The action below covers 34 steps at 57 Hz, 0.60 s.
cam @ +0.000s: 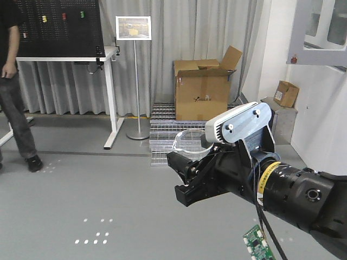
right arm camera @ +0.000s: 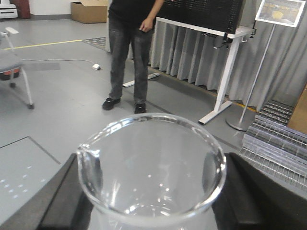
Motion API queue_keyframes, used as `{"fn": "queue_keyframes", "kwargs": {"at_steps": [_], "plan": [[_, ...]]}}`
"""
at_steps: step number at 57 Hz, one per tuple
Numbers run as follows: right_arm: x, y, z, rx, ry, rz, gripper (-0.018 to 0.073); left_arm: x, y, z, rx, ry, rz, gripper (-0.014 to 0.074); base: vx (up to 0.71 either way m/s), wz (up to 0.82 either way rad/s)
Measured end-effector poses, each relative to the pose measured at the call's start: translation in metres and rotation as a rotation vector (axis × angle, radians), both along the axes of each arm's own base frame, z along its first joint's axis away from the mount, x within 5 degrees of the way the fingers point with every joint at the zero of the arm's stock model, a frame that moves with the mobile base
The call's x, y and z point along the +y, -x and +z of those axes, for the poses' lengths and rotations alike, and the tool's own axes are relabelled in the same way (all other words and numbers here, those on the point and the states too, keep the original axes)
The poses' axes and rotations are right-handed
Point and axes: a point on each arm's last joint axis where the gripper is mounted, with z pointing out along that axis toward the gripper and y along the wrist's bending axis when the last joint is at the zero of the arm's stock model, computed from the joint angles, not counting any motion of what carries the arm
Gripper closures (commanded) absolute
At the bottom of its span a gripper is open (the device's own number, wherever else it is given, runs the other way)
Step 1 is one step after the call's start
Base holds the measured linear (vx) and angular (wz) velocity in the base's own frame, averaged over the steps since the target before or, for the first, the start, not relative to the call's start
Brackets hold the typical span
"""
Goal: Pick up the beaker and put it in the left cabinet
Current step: 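Drive across the room toward the open white cabinet carrying the beaker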
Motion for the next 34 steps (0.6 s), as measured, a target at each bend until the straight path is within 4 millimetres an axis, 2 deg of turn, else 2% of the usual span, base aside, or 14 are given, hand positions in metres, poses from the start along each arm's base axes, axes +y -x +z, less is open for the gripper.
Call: {"fn": "queue_keyframes", "kwargs": {"at_steps": [34], "plan": [[0.0, 0.0, 0.0, 0.0, 0.0, 0.0, 0.0565, 0.0, 0.0, -0.0001, 0.001, 0.0, 0.0, 0.0593, 0.7, -0.02]]}}
